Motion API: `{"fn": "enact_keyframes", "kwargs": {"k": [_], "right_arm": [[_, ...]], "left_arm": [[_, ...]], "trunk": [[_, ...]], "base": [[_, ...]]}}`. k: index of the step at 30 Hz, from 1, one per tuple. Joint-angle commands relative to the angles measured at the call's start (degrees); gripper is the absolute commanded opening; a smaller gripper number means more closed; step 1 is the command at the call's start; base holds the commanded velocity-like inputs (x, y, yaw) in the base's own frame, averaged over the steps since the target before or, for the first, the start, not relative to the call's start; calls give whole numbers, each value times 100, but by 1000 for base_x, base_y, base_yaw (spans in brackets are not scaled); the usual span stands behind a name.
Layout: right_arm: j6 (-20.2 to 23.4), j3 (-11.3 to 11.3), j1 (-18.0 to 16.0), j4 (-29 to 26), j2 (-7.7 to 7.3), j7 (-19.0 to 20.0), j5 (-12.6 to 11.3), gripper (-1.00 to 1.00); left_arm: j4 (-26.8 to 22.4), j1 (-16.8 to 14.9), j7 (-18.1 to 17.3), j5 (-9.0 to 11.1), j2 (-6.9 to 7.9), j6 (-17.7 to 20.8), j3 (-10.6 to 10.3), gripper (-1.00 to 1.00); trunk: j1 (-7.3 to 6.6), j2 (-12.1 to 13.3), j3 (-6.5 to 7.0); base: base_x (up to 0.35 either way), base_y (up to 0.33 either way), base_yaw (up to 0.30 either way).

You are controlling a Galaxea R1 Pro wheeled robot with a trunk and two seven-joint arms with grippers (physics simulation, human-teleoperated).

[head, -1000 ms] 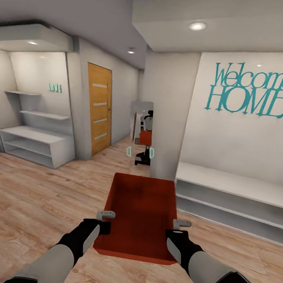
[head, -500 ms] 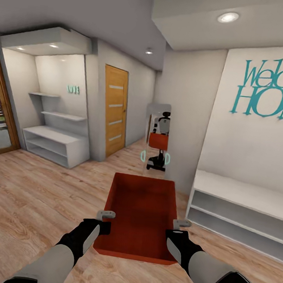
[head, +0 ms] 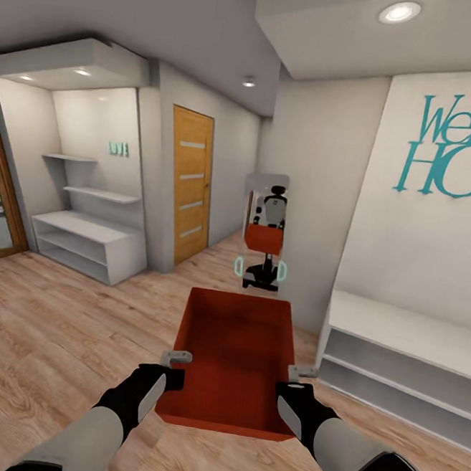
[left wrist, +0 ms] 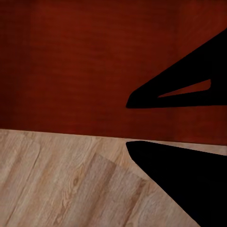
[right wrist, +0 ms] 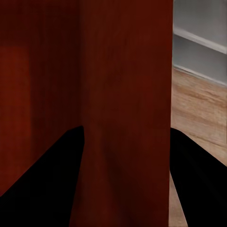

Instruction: Move the two storage containers from the living room to the garage. In the garage, place one container on the floor and stack the other container on top of it (either order is fine).

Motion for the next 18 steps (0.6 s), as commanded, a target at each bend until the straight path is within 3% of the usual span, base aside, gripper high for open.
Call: {"fn": "enact_keyframes", "kwargs": {"k": [1,18], "right_arm": [[54,-78,-5,-111,-1,-45,153,-100],[58,-78,-5,-111,-1,-41,153,-100]], "left_arm": [[16,5,54,66,-6,29,-50,-100],[16,5,53,66,-6,29,-50,-100]], "trunk": [[5,-4,-2],[5,-4,-2]], "base": [[322,0,0],[322,0,0]]}}
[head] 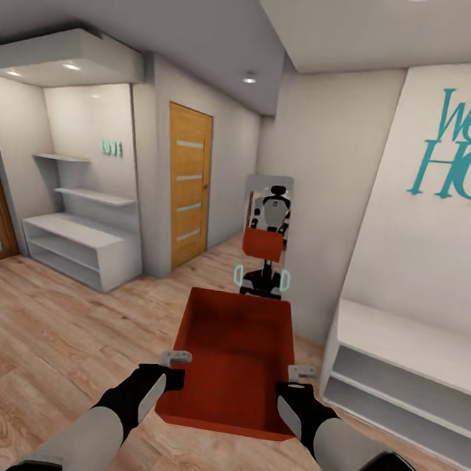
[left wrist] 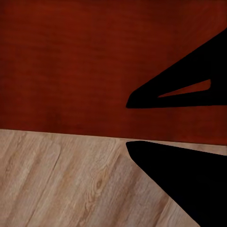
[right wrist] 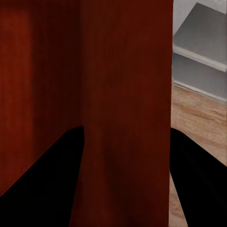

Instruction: Move the two storage containers from the living room to the garage. In the garage, place one container on the floor and stack the other container on top of it (either order is fine).

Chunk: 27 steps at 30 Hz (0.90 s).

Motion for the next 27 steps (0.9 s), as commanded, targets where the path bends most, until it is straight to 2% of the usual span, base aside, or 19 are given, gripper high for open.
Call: {"fn": "enact_keyframes", "kwargs": {"k": [1,5,27], "right_arm": [[52,-73,-5,-112,-1,-45,145,-100],[50,-73,-5,-112,-1,-49,145,-100],[49,-73,-5,-112,-1,-50,145,-100]], "left_arm": [[10,6,56,66,-6,31,-53,-100],[10,6,55,67,-6,31,-53,-100],[16,6,53,68,-6,24,-53,-100]], "trunk": [[5,-4,-2],[5,-4,-2],[5,-4,-2]], "base": [[322,0,19],[322,0,164],[322,0,266]]}}
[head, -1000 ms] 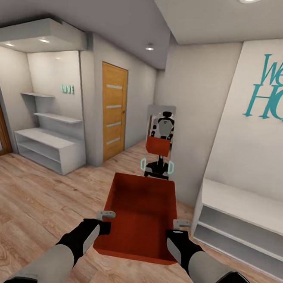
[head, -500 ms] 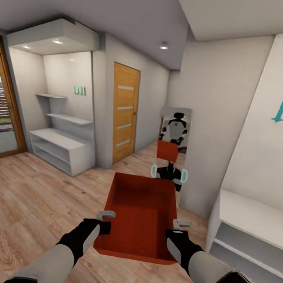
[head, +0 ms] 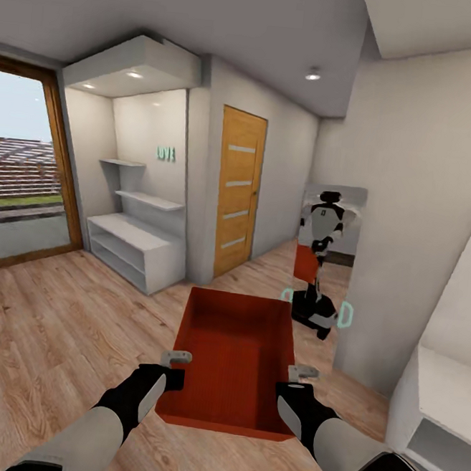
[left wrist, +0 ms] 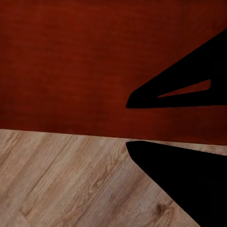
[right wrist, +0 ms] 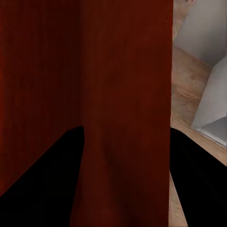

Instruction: Move the two storage containers from the living room to the garage. In the garage, place one container on the floor and stack the other container on top of it (either order is fine).

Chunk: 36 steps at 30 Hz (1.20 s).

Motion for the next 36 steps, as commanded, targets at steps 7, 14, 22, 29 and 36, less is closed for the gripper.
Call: {"fn": "enact_keyframes", "kwargs": {"k": [7,14,22,29,36], "right_arm": [[54,-81,-5,-110,-2,-46,152,-100],[54,-81,-5,-110,-2,-47,152,-100],[54,-81,-5,-110,-2,-47,152,-100],[54,-81,-5,-110,-2,-48,152,-100],[54,-81,-5,-110,-2,-48,152,-100]], "left_arm": [[22,5,54,64,-7,28,-52,-100],[22,5,55,65,-7,27,-52,-100],[23,5,54,66,-7,27,-52,-100],[23,5,54,66,-7,28,-52,-100],[23,5,54,66,-7,28,-52,-100]], "trunk": [[5,-4,-2],[5,-4,-2],[5,-4,-2],[5,-4,-2],[5,-4,-2]], "base": [[322,0,254],[322,0,41],[322,0,1],[322,0,174],[322,0,266]]}}
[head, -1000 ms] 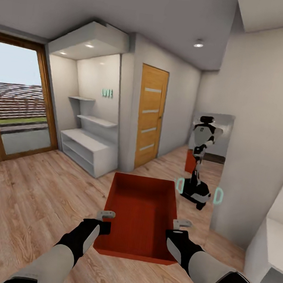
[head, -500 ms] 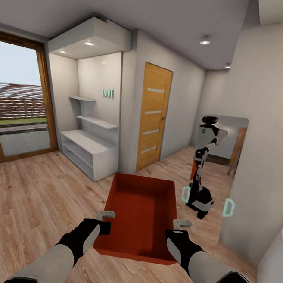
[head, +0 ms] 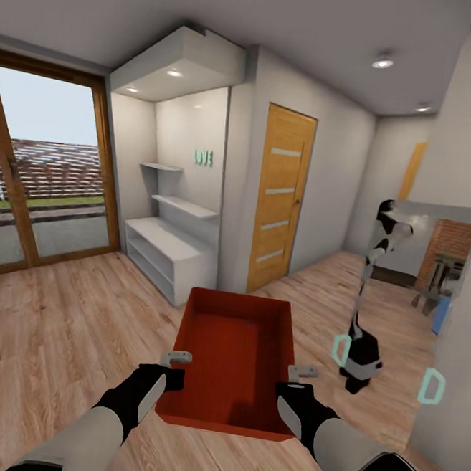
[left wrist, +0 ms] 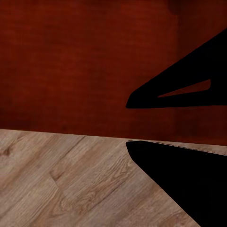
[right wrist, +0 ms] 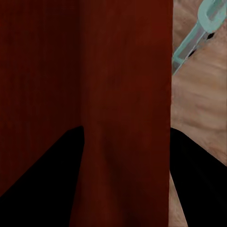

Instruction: Move the two storage containers from the living room to the garage. In the garage, place one container on the floor and stack the other container on top of it (either order is fine).

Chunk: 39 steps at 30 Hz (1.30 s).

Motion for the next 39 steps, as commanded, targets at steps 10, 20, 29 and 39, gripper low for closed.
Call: {"fn": "enact_keyframes", "kwargs": {"k": [10,20,29,39], "right_arm": [[54,-83,-5,-111,-2,-44,156,-100],[54,-83,-5,-111,-2,-46,156,-100],[54,-83,-5,-111,-2,-44,156,-100],[54,-83,-5,-111,-2,-43,156,-100]], "left_arm": [[22,4,54,65,-7,27,-51,-100],[22,4,54,63,-7,26,-51,-100],[22,4,54,65,-7,26,-51,-100],[22,4,54,57,-7,26,-51,-100]], "trunk": [[5,-4,-2],[5,-4,-2],[5,-4,-2],[5,-4,-2]], "base": [[322,0,178],[322,0,3],[322,0,0],[322,0,0]]}}
